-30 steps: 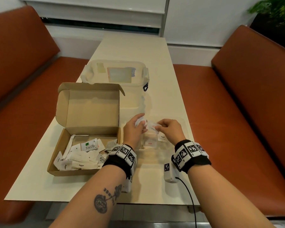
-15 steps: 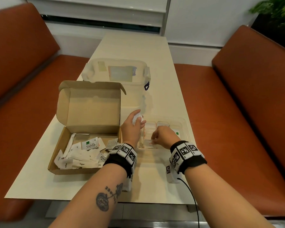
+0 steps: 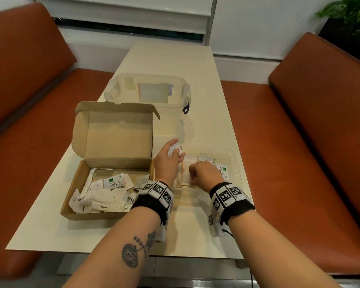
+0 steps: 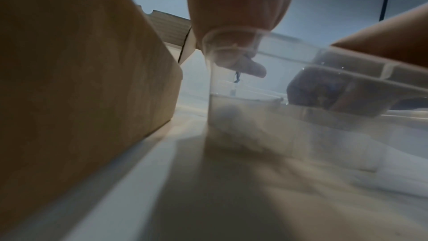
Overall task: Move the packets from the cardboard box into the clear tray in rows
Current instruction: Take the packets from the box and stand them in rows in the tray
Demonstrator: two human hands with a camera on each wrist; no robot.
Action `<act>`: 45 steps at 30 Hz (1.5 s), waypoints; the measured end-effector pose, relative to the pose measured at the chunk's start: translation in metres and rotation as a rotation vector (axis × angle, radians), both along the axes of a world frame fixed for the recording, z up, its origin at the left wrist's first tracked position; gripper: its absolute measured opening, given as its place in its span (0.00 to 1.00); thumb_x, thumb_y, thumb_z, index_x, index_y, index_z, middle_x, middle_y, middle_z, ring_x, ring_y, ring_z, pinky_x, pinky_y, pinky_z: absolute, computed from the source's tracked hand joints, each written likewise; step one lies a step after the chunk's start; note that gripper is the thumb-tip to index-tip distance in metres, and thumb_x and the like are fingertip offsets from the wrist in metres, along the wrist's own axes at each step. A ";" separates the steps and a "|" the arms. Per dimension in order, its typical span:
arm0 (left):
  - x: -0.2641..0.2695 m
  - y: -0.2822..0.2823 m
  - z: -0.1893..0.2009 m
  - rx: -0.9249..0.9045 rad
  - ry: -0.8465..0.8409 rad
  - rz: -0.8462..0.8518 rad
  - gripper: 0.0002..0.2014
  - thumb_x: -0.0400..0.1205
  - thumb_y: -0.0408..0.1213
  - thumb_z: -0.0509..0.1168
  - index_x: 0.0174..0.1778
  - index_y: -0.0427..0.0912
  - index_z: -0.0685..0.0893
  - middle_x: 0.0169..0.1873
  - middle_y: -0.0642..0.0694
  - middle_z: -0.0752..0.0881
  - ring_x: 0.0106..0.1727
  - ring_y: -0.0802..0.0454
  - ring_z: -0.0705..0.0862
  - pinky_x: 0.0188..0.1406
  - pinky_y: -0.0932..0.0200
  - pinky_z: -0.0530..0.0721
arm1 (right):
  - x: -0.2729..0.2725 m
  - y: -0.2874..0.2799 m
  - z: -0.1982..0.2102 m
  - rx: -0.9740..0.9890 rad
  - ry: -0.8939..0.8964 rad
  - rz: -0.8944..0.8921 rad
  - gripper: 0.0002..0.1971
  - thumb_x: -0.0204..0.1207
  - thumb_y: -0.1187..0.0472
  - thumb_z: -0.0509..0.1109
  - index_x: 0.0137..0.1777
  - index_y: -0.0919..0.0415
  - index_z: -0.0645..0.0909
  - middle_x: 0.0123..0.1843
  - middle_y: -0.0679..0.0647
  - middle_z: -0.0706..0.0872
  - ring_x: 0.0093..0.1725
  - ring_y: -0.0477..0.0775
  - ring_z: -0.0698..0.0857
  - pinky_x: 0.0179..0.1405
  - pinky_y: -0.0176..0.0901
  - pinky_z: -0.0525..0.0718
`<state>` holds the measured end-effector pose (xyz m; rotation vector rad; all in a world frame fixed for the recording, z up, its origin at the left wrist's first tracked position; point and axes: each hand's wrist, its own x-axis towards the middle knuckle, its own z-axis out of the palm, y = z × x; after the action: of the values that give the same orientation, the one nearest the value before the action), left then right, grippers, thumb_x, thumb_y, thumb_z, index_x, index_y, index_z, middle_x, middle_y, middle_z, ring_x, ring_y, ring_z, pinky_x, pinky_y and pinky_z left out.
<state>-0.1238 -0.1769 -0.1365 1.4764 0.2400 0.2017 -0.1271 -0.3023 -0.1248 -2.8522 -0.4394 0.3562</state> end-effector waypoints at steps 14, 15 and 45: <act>-0.002 0.000 0.005 -0.002 0.033 -0.049 0.17 0.86 0.29 0.58 0.67 0.49 0.81 0.58 0.44 0.82 0.48 0.53 0.90 0.54 0.57 0.88 | 0.000 0.000 -0.005 0.053 -0.047 -0.042 0.12 0.72 0.66 0.72 0.52 0.58 0.74 0.45 0.55 0.85 0.45 0.56 0.81 0.44 0.48 0.82; -0.002 0.000 0.005 -0.006 0.036 -0.057 0.17 0.87 0.29 0.56 0.69 0.47 0.80 0.60 0.42 0.81 0.48 0.52 0.90 0.52 0.60 0.88 | 0.000 -0.001 -0.006 0.051 -0.048 -0.037 0.12 0.72 0.66 0.72 0.52 0.58 0.75 0.46 0.55 0.85 0.47 0.57 0.81 0.45 0.48 0.83; -0.003 -0.002 0.007 -0.102 0.119 -0.246 0.19 0.80 0.24 0.66 0.67 0.41 0.81 0.61 0.42 0.79 0.52 0.48 0.86 0.45 0.63 0.88 | 0.011 -0.023 0.006 0.966 -0.021 -0.591 0.08 0.72 0.63 0.75 0.36 0.57 0.78 0.35 0.54 0.86 0.28 0.46 0.78 0.27 0.31 0.74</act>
<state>-0.1267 -0.1791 -0.1291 1.4034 0.1597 -0.0960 -0.1161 -0.3256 -0.1189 -1.9002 0.2085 -0.0191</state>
